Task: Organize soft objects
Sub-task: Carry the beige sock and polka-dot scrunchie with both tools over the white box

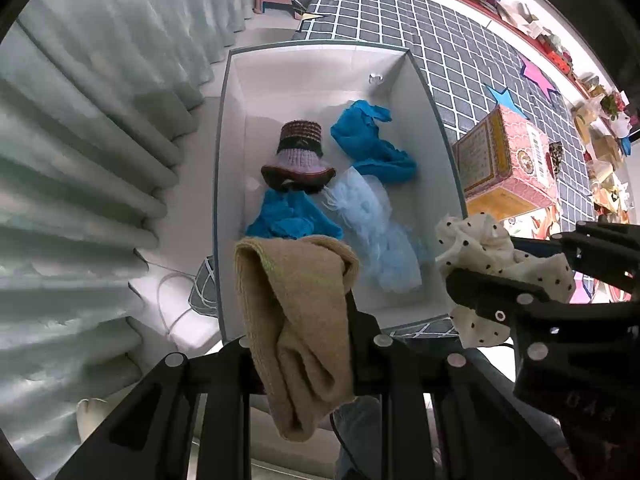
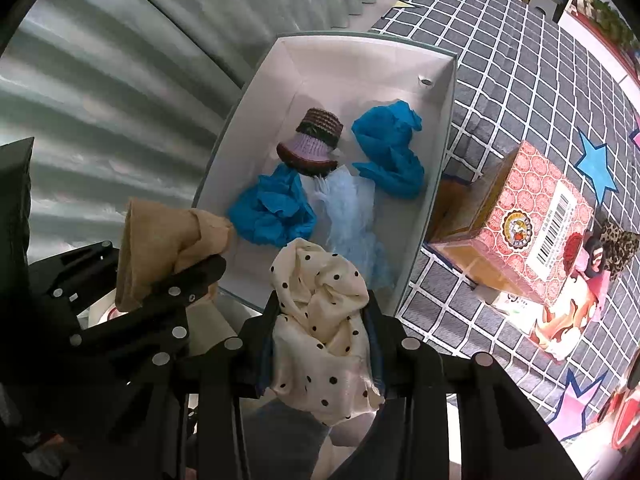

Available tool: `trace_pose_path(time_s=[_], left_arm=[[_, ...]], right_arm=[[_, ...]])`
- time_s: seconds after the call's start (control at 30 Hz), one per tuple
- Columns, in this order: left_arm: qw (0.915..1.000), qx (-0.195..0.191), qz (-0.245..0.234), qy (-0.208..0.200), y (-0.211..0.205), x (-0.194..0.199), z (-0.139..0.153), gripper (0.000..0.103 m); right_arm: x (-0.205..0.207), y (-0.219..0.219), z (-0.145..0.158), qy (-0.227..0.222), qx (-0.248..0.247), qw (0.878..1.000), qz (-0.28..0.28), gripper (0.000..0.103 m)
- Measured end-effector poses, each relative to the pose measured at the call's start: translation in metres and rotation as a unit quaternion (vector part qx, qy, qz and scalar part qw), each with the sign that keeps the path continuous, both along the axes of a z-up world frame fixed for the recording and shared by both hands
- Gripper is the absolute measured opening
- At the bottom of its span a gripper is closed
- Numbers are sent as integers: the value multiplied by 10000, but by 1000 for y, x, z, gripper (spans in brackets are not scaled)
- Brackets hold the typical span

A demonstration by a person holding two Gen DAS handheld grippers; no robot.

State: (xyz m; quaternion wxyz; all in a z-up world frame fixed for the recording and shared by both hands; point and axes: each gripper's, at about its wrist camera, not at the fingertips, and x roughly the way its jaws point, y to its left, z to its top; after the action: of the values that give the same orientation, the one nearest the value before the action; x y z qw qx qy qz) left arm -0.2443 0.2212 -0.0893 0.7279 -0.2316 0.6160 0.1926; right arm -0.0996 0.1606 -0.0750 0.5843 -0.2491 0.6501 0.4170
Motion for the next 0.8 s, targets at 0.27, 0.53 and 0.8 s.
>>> trace_pose_path(time_s=[0.27,0.53,0.8], left_arm=[[10000,-27,12,38,1,0,-2,24],[10000,-29,-21,40,0,0,-3,24],[10000,-42,-47,57,0,0,-3,24]], right_arm=[[0,0,-2,24,-6,10000,1,39],[-1,-1,-2,19,-6,10000,-17,39],[0,-2,-4,76,-23,9999,-62,39]])
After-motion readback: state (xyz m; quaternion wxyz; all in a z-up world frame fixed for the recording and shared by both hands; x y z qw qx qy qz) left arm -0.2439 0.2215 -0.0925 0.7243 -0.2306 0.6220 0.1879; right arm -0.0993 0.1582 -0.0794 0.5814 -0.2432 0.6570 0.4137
